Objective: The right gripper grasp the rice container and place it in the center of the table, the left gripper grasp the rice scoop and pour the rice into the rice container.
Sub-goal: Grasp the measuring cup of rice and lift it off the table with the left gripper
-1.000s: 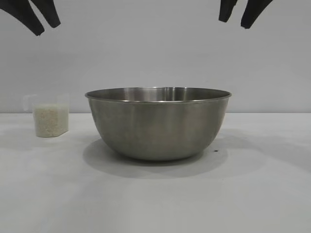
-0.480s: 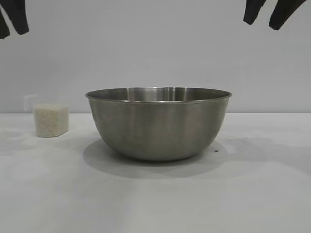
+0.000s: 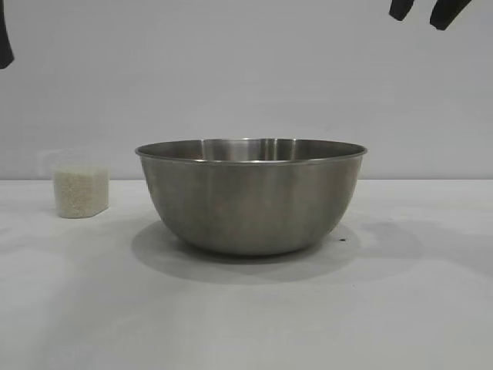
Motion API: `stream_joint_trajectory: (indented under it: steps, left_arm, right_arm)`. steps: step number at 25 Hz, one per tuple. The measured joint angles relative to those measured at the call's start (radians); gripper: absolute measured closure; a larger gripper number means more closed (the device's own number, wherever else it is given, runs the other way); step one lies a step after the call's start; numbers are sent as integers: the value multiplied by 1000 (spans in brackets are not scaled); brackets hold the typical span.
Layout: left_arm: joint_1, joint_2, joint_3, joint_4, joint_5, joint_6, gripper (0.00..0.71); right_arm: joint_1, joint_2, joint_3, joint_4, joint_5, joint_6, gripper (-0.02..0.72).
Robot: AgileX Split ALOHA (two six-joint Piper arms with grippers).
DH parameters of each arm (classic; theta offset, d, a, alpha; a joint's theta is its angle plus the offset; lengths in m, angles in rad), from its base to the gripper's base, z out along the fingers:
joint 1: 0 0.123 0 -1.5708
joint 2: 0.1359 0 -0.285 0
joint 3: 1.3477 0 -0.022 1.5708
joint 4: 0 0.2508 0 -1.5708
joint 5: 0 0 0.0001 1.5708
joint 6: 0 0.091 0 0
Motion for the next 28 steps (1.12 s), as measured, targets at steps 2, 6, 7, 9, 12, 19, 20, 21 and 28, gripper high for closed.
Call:
stream_joint_trajectory:
  steps: [2,6,7,9,12,19,20,21,28]
  left_arm:
    - [0,0,0,0,-14,0,469]
    - [0,-2,0,0,-18,0,469]
    - [0,-2,0,0,-18,0,469]
    - [0,-2,0,0,-18,0,469]
    - [0,-2,0,0,-18,0,469]
    - [0,-2,0,0,-18,0,469]
    - [0,-2,0,0,-18,0,469]
    - [0,-2,0,0,-18,0,469]
    - [0,-2,0,0,-18,0,469]
  right_arm:
    - [0,-39,28,-32,0,12,383]
    - [-2,-80,45,-57,-4,16,383]
    - [-2,-82,46,-64,-5,18,383]
    - [-2,-82,47,-89,-7,19,383]
    - [-13,-82,47,-128,-7,34,383]
    - [-163,-82,50,-147,9,31,383]
    - [-187,-82,50,-147,13,27,383]
    - [-205,-84,50,-147,20,24,383]
    - [-251,-105,55,-142,48,13,383]
